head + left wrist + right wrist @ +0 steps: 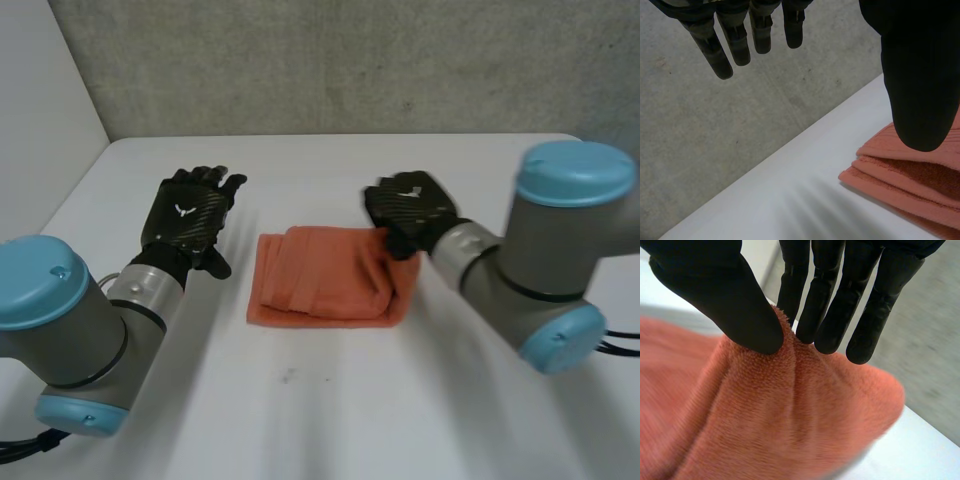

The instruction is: Fold the laundry

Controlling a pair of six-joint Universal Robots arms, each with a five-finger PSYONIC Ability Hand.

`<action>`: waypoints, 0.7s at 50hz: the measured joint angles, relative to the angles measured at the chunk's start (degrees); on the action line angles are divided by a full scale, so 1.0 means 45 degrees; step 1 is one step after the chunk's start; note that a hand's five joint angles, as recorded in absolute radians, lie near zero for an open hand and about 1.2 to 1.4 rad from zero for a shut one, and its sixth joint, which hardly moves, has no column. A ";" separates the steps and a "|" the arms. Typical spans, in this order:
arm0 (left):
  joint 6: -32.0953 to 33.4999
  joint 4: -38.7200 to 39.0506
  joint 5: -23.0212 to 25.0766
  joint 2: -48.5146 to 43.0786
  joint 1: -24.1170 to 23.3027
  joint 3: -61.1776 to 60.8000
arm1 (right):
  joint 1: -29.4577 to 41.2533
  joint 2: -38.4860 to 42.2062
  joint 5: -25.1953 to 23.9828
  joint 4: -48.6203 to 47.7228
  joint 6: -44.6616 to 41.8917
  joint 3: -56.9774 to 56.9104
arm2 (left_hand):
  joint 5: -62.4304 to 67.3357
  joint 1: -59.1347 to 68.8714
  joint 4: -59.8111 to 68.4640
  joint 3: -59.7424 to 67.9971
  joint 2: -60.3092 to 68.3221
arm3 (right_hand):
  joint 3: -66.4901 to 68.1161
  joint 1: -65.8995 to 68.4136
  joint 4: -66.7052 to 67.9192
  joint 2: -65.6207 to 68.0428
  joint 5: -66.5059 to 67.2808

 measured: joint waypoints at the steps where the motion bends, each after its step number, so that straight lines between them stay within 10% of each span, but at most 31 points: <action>1: -0.0003 0.0001 0.0000 0.0010 0.0066 -0.0012 | 0.0590 0.0315 -0.0167 0.0379 0.0251 -0.0729 | 0.0002 0.0000 0.0000 0.0000 0.0000 | 0.0000 0.0000 0.0000 0.0000 0.0001; 15: -0.0041 -0.0007 0.0000 0.0251 0.0933 -0.0046 | 0.3557 0.4502 -0.1035 0.1473 0.0315 -0.5661 | 0.0003 0.0000 0.0000 0.0000 0.0000 | -0.0021 0.0108 -0.0017 -0.0066 -0.0011; 20: -0.0054 -0.0014 0.0015 0.0255 0.1074 -0.0039 | 0.3770 0.5708 0.0320 0.2407 0.0165 -0.7113 | 0.0003 0.0000 0.0000 0.0000 0.0000 | -0.9223 -0.7376 -0.9293 -0.9309 -0.5142; 35: -0.1580 -0.0832 0.0149 -0.0573 -0.0392 0.1748 | 0.2542 0.3440 0.2455 0.3018 0.2555 -0.5388 | 0.0000 0.0000 0.0000 0.0000 0.0000 | -1.2311 -0.8947 -1.2211 -1.2140 -0.5142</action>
